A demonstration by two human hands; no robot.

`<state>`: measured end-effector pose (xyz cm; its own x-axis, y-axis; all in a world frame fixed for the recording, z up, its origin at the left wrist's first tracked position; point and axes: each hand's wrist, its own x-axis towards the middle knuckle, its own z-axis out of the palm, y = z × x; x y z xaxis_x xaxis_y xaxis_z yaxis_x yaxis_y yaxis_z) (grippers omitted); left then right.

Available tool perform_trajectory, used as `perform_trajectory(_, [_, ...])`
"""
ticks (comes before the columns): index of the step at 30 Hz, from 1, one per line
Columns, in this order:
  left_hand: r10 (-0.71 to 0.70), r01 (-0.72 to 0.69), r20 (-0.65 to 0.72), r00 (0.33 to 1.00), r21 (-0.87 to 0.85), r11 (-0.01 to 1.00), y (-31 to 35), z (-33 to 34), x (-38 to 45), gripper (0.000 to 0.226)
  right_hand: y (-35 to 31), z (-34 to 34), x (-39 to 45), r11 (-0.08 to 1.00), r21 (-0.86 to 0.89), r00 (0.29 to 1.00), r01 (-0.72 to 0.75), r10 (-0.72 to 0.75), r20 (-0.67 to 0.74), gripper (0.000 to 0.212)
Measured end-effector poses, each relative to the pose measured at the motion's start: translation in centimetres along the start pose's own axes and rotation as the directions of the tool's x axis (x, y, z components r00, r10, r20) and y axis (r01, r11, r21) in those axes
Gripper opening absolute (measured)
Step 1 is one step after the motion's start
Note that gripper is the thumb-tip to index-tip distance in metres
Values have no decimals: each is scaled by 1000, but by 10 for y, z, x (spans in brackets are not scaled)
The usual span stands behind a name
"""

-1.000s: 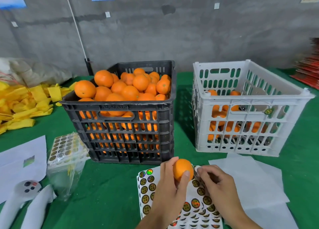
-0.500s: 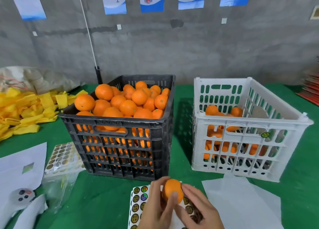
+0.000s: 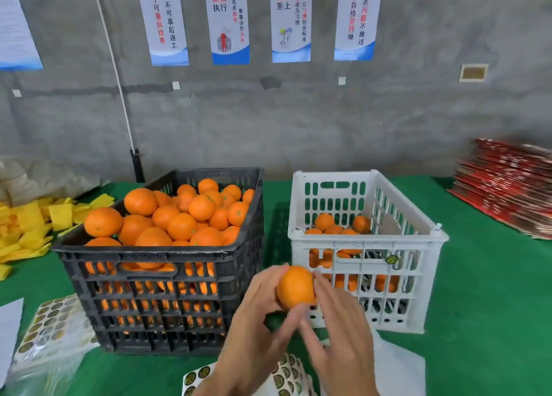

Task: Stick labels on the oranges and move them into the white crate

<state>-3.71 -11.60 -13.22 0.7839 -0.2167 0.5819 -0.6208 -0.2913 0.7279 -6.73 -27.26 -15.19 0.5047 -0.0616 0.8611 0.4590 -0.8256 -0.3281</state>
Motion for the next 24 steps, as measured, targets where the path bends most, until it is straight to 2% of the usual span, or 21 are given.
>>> perform_trajectory(2, [38,-38,60,997,-6,999,24,7,44,60,14,-10,38,995,-89,993,46,-55,-100,55])
perform_trajectory(5, [78,-81,110,991,18,997,46,24,103,59,31,-21,84,983,-183,985,7,-38,-168,51])
perform_trajectory(10, [62,-148,255,965,334,931,55,39,151,55,47,-23,114,949,-310,999,-48,42,-28,43])
perform_trajectory(13, [122,-210,200,972,517,830,54,11,154,41,44,-13,107,971,-239,1000,19,-18,9,41])
perform_trajectory(15, [137,-182,121,983,655,733,50,-28,154,33,35,0,100,982,-168,996,84,-80,30,40])
perform_trajectory(16, [91,-119,77,993,718,685,45,-52,153,32,26,8,98,984,-135,993,115,-110,41,40])
perform_trajectory(18, [-140,142,-75,987,814,564,31,-101,153,42,5,26,93,990,-49,989,134,-131,62,39])
perform_trajectory(19, [-297,307,-183,937,837,454,23,-124,153,49,-5,34,91,991,1,988,133,-133,74,38])
perform_trajectory(20, [-429,440,-281,858,834,333,16,-146,151,57,-14,42,88,990,43,987,131,-134,85,38])
perform_trajectory(21, [-510,528,-360,782,817,232,6,-166,149,63,-21,48,85,989,72,986,129,-136,94,38])
perform_trajectory(22, [-544,588,-423,725,791,169,-4,-185,146,68,-26,54,81,987,97,986,125,-135,101,38])
perform_trajectory(24, [-544,661,-504,671,739,131,-22,-219,142,71,-33,62,74,983,138,985,119,-135,110,38])
